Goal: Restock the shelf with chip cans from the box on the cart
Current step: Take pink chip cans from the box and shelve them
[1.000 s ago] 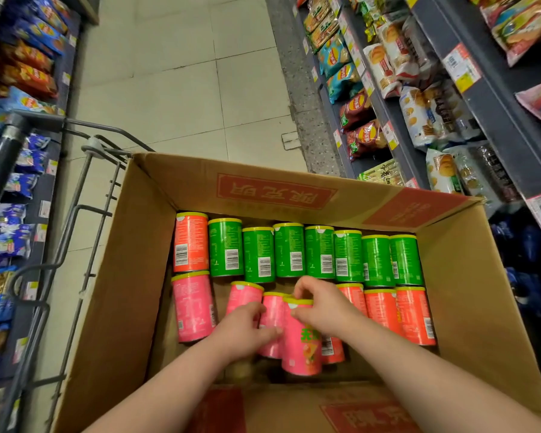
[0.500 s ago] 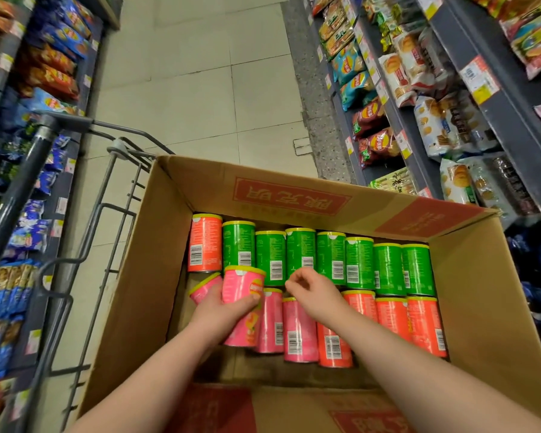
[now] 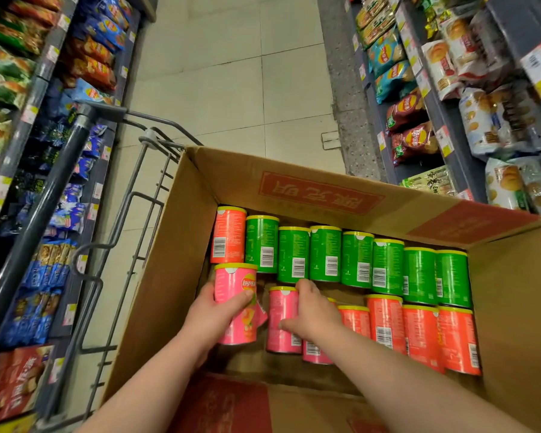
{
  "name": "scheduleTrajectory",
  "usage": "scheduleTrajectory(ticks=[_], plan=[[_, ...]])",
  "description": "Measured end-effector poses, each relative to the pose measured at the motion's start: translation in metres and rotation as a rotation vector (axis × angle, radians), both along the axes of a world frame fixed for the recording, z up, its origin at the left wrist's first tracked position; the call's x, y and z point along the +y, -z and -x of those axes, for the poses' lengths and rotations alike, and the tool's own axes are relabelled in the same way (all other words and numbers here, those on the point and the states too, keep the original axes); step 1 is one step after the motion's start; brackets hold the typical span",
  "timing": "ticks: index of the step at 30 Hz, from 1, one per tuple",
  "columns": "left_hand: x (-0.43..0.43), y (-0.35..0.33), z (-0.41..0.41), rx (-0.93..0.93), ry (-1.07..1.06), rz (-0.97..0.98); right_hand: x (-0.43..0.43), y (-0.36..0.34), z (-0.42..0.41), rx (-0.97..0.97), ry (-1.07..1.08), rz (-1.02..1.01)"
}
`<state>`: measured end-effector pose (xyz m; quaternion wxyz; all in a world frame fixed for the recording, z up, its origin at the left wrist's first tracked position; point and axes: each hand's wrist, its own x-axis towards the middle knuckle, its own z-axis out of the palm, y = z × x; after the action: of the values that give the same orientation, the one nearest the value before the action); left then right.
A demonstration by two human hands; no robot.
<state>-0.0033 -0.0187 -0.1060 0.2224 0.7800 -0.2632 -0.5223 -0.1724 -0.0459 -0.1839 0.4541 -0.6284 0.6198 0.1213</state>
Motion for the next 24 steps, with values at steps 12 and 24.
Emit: scheduleTrajectory(ticks=[12,24], plan=[[0.001,0.000,0.001,-0.015,-0.016,-0.024,0.023,0.001,-0.024,-0.036,0.008,-0.040],[0.001,0.001,0.002,-0.042,0.018,-0.057,0.014,-0.004,-0.010,-0.262,0.209,-0.189]])
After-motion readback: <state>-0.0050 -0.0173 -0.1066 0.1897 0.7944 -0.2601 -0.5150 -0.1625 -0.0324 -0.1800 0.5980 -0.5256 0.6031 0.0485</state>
